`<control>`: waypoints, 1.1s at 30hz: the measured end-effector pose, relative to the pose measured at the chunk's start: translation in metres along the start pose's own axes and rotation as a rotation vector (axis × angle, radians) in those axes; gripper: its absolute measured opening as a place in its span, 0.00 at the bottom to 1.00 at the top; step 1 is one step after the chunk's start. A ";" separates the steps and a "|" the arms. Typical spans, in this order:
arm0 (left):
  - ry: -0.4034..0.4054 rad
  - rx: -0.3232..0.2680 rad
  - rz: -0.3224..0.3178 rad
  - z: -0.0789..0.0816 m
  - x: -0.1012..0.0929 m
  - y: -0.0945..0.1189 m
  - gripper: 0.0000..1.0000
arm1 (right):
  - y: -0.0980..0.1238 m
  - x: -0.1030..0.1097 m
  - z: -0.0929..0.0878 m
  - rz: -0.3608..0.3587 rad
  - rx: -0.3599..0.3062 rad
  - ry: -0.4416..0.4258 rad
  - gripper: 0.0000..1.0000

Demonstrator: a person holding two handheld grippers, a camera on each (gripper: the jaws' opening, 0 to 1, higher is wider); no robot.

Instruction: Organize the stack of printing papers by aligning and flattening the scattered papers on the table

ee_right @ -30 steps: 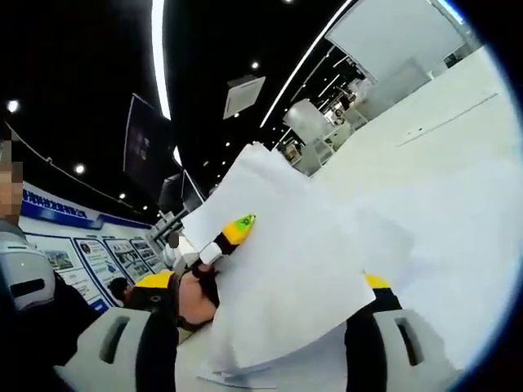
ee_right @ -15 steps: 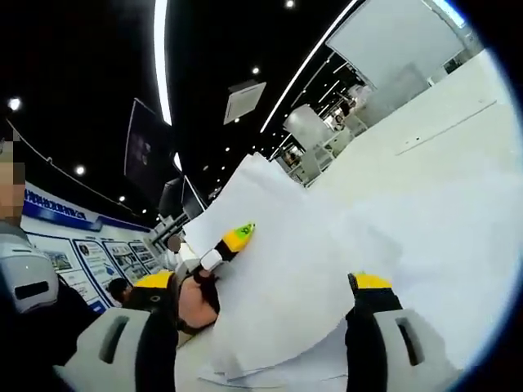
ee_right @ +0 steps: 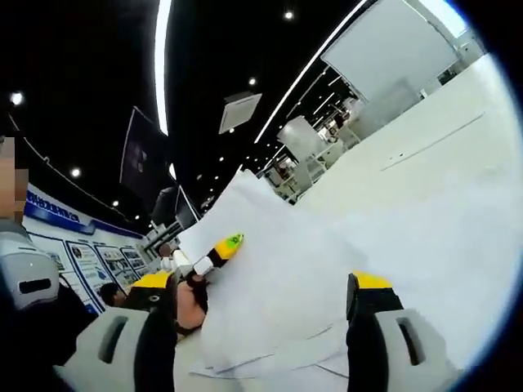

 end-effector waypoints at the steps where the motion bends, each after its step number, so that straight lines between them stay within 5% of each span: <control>1: 0.000 0.000 0.000 0.000 0.000 0.000 0.06 | 0.001 -0.001 0.000 -0.001 -0.001 0.003 0.81; 33: -0.020 0.006 0.002 0.000 0.000 0.000 0.06 | 0.062 -0.026 0.012 -0.036 -0.111 0.002 0.80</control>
Point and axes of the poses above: the point that each gripper's makers call its tool centre point, and the gripper's own axes: y roughly backward along the fingers, x roughly to its left, z roughly out of its top, the point moved 9 cm from there along y, roughly backward along the fingers, and after that the axes turned 5 degrees about y, right-handed, at the moved point
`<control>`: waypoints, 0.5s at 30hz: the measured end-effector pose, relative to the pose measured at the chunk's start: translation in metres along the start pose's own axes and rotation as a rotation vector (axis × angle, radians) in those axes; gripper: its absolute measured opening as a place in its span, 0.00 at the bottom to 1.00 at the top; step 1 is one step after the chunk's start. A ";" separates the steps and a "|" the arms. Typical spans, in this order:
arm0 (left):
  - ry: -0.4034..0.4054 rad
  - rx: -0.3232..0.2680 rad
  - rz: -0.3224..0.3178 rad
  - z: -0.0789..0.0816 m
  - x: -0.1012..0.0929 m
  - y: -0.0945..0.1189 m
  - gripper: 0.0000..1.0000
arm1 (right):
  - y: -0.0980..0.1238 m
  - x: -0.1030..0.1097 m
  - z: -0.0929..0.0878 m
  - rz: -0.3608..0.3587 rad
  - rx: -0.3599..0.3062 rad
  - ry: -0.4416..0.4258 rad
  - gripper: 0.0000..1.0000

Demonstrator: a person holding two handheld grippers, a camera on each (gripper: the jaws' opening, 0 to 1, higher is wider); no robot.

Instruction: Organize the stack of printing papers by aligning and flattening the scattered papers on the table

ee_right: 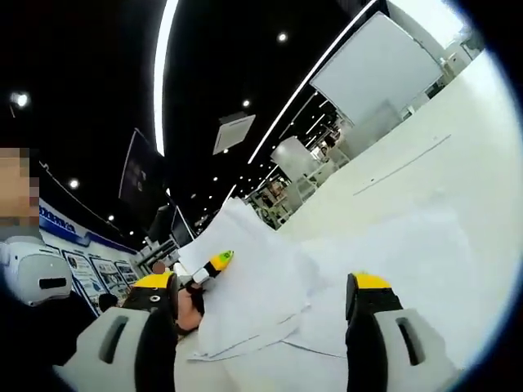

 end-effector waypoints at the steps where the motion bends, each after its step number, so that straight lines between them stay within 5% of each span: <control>1: 0.001 0.000 0.001 0.000 0.000 0.000 0.06 | 0.002 0.000 0.001 0.004 -0.003 0.005 0.80; 15: -0.003 0.001 0.002 0.001 0.001 0.001 0.07 | 0.029 -0.002 -0.001 0.006 -0.008 0.053 0.79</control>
Point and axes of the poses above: the point that each gripper's makers call its tool centre point, and the gripper's own axes: y roughly backward along the fingers, x roughly to its left, z roughly out of its top, the point moved 9 cm from there along y, roughly backward along the fingers, and after that the axes turned 5 degrees about y, right-handed, at the moved point
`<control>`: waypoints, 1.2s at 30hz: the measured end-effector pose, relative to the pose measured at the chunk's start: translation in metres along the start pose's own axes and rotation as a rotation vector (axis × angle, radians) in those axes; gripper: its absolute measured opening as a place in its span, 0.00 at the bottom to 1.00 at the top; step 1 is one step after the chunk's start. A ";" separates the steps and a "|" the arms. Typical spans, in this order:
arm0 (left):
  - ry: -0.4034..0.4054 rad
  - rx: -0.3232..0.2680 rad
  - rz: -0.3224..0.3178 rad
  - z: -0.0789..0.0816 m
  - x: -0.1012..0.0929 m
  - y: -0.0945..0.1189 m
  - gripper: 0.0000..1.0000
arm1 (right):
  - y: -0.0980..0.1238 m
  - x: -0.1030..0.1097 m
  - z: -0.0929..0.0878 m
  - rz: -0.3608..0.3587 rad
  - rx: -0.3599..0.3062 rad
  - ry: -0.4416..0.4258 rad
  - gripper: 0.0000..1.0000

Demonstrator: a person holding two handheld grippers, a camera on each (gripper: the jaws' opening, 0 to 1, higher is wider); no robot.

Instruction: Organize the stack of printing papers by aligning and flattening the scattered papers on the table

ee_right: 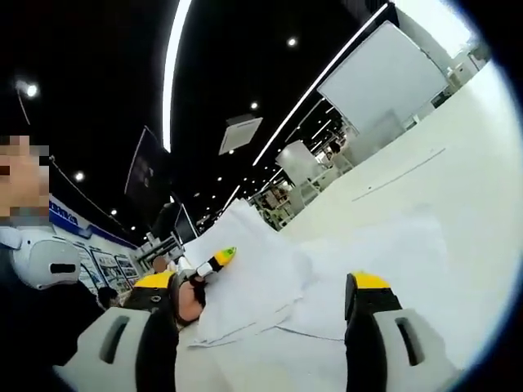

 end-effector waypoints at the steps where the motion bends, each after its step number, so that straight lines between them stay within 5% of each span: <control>1: 0.000 0.000 0.000 0.000 0.000 0.000 0.07 | 0.002 0.001 0.000 -0.001 -0.003 0.007 0.79; 24: 0.007 -0.002 0.000 0.000 -0.001 0.000 0.07 | 0.032 0.007 0.002 -0.010 -0.014 0.058 0.79; 36: 0.013 -0.003 0.000 -0.001 -0.001 0.000 0.07 | 0.029 0.009 -0.004 -0.008 0.046 0.115 0.79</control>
Point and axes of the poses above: the point that each gripper's makers call its tool centre point, and the gripper's own axes: y roughly backward along the fingers, x roughly to its left, z roughly out of its top, the point moved 9 cm from there along y, roughly backward along the fingers, and after that the axes turned 5 degrees about y, right-handed, at the moved point
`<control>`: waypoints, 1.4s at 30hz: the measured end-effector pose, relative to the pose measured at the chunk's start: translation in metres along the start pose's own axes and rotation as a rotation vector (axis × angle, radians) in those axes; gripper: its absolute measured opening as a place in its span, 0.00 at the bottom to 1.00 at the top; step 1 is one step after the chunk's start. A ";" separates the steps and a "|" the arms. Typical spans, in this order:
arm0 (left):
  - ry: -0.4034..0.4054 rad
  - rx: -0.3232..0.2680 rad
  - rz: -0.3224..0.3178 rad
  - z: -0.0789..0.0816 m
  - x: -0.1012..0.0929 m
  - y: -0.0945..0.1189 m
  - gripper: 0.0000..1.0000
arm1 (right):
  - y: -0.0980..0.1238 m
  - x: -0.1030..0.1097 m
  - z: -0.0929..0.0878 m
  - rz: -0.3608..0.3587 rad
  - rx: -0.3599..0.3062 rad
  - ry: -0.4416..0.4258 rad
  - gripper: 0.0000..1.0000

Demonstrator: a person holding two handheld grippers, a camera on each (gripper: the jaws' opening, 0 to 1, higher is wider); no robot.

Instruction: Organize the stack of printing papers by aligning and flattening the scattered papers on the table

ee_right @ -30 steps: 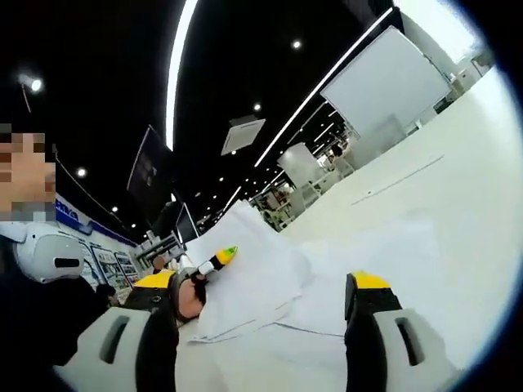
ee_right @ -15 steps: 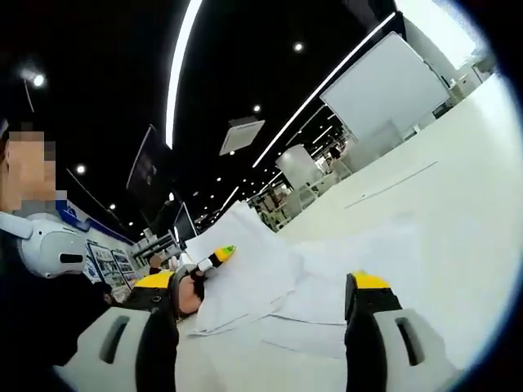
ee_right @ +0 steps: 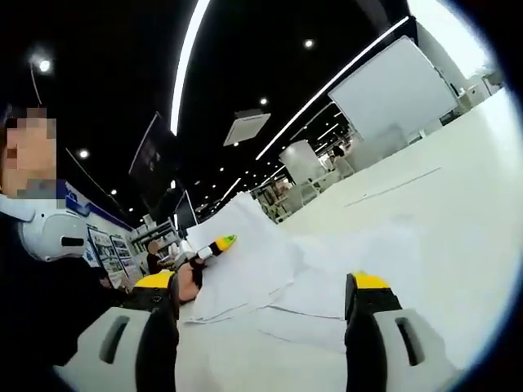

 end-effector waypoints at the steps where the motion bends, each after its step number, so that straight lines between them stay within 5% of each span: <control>1: 0.001 0.000 0.000 0.000 0.000 0.000 0.07 | 0.000 0.000 -0.001 -0.002 0.006 0.006 0.79; 42: 0.006 -0.001 0.002 0.000 -0.002 0.001 0.07 | -0.002 -0.012 -0.004 -0.121 0.034 0.043 0.75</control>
Point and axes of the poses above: the point that each gripper's makers call its tool centre point, and the gripper's own axes: y roughly backward along the fingers, x roughly to its left, z roughly out of its top, the point moved 9 cm from there along y, roughly backward along the fingers, and after that the axes turned 5 degrees about y, right-handed, at the moved point
